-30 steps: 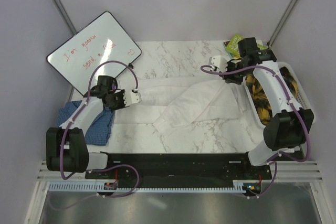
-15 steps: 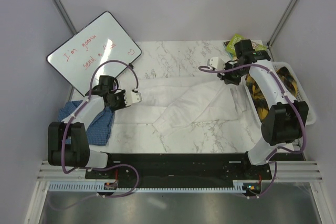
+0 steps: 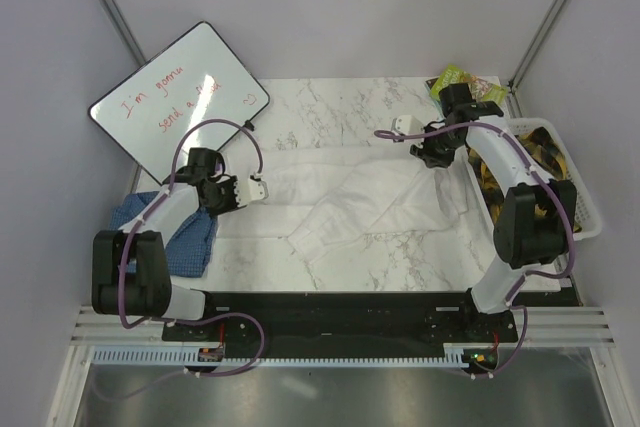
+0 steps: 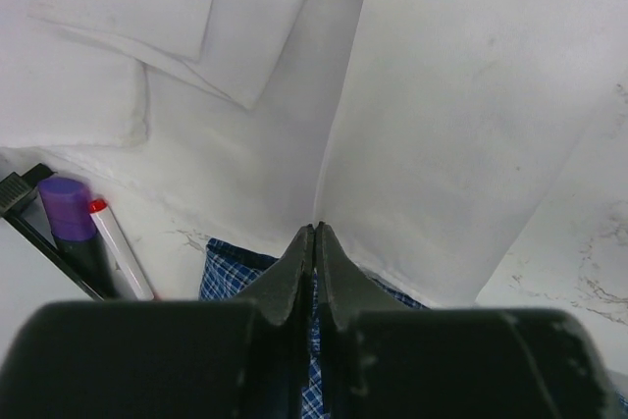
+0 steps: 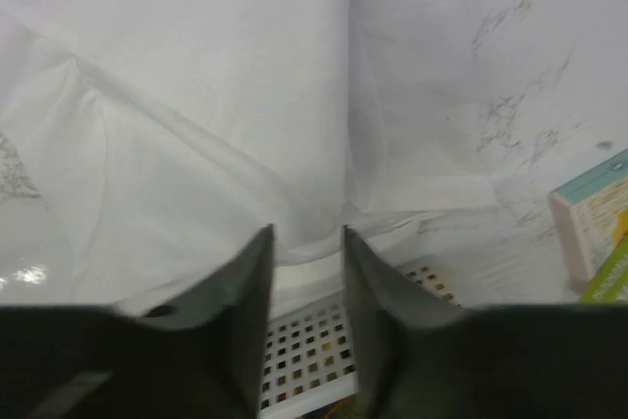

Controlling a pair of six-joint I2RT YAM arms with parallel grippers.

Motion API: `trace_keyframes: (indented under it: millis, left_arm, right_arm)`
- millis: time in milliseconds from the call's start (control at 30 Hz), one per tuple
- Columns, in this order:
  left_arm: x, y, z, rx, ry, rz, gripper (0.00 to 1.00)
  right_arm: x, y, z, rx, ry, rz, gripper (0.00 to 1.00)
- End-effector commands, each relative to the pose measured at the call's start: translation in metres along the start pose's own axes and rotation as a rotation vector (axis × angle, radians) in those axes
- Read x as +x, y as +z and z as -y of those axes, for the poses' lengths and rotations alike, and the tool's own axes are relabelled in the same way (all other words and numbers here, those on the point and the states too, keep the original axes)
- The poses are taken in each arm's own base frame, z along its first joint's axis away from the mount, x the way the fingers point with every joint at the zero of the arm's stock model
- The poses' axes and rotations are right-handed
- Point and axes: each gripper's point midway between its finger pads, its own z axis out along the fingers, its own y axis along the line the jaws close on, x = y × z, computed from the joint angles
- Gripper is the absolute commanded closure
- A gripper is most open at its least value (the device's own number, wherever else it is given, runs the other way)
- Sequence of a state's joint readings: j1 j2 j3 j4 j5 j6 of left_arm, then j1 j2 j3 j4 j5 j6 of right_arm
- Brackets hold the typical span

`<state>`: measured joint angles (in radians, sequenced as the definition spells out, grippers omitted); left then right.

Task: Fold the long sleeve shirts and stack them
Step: Fold the shirt

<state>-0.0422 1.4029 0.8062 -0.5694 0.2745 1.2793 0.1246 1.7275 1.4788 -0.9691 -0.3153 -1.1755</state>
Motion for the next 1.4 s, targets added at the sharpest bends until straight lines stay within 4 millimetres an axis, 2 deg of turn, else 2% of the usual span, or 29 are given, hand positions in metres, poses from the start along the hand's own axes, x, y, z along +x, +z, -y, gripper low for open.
trace_keyframes:
  millis: [0,33,67,133,233,333,367,467,600,633,733,767,833,867,933,1033,1200,1300,1367]
  left_arm:
    - [0.003,-0.003,-0.009,-0.029,-0.05,-0.014,0.86]
    - [0.002,-0.006,-0.008,-0.027,-0.063,-0.01,0.78]
    - [-0.001,-0.009,-0.004,-0.013,-0.078,0.001,0.67]
    - [-0.008,-0.021,-0.008,-0.042,-0.117,0.031,0.58]
    - [-0.021,-0.034,-0.006,-0.046,-0.177,0.083,0.53]
    - [-0.029,-0.036,0.001,-0.014,-0.249,0.118,0.52]
    - [-0.028,-0.034,0.004,-0.004,-0.265,0.114,0.51]
    - [-0.026,-0.027,0.013,0.029,-0.292,0.11,0.5]
    - [-0.02,-0.018,0.025,0.068,-0.322,0.09,0.46]
    - [-0.018,-0.016,0.025,0.064,-0.324,0.081,0.45]
    - [-0.011,-0.009,0.029,0.072,-0.334,0.059,0.45]
    - [-0.009,-0.006,0.031,0.073,-0.335,0.051,0.46]
    - [-0.004,-0.001,0.034,0.081,-0.341,0.031,0.47]
    - [-0.002,0.001,0.034,0.078,-0.341,0.024,0.47]
    - [0.004,0.005,0.036,0.083,-0.337,-0.001,0.5]
    - [0.013,0.012,0.039,0.088,-0.329,-0.031,0.54]
    - [0.021,0.021,0.047,0.115,-0.327,-0.057,0.56]
    - [0.023,0.022,0.046,0.121,-0.332,-0.072,0.56]
    - [0.021,0.02,0.044,0.117,-0.333,-0.067,0.57]
  right_arm:
    - [0.004,0.004,0.014,0.055,0.096,-0.052,0.37]
    - [0.006,-0.001,0.014,0.052,0.128,-0.054,0.31]
    - [0.002,-0.009,0.016,0.056,0.171,-0.037,0.29]
    - [0.001,-0.023,0.001,0.005,0.247,-0.01,0.29]
    - [-0.002,-0.048,-0.02,-0.01,0.365,0.026,0.32]
    - [0.009,-0.048,-0.048,-0.045,0.495,0.005,0.36]
    - [0.017,-0.04,-0.063,-0.084,0.528,-0.019,0.38]
    - [0.03,-0.028,-0.08,-0.108,0.604,-0.066,0.43]
    - [0.045,-0.013,-0.087,-0.101,0.628,-0.116,0.48]
    - [0.053,-0.007,-0.093,-0.11,0.626,-0.146,0.5]
    - [0.07,0.004,-0.09,-0.066,0.607,-0.199,0.51]
    - [0.077,0.01,-0.097,-0.081,0.6,-0.219,0.55]
    - [0.088,0.018,-0.097,-0.059,0.584,-0.255,0.61]
    - [0.093,0.023,-0.101,-0.062,0.581,-0.271,0.67]
    - [0.102,0.027,-0.108,-0.066,0.576,-0.31,0.72]
    - [0.106,0.031,-0.114,-0.06,0.563,-0.34,0.8]
    - [0.108,0.039,-0.126,-0.071,0.544,-0.388,0.8]
    - [0.111,0.038,-0.125,-0.058,0.554,-0.414,0.7]
    - [0.108,0.03,-0.115,-0.024,0.561,-0.412,0.57]
